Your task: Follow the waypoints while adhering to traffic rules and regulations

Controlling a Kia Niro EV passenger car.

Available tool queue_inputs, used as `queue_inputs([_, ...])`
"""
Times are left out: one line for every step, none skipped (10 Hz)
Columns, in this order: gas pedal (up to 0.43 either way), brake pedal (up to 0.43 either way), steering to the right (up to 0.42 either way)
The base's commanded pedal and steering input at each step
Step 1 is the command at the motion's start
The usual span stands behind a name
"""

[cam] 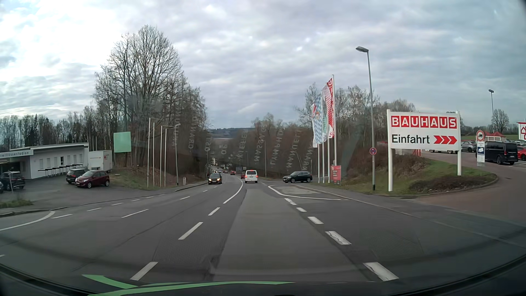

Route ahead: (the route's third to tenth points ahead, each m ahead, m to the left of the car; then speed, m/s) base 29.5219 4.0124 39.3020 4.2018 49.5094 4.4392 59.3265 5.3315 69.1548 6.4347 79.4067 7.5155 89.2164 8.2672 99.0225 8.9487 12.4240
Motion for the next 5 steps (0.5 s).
queue_inputs([0.000,0.140,-0.008])
queue_inputs([0.000,0.140,-0.008])
queue_inputs([0.000,0.140,-0.008])
queue_inputs([0.000,0.140,-0.008])
queue_inputs([0.000,0.140,-0.008])
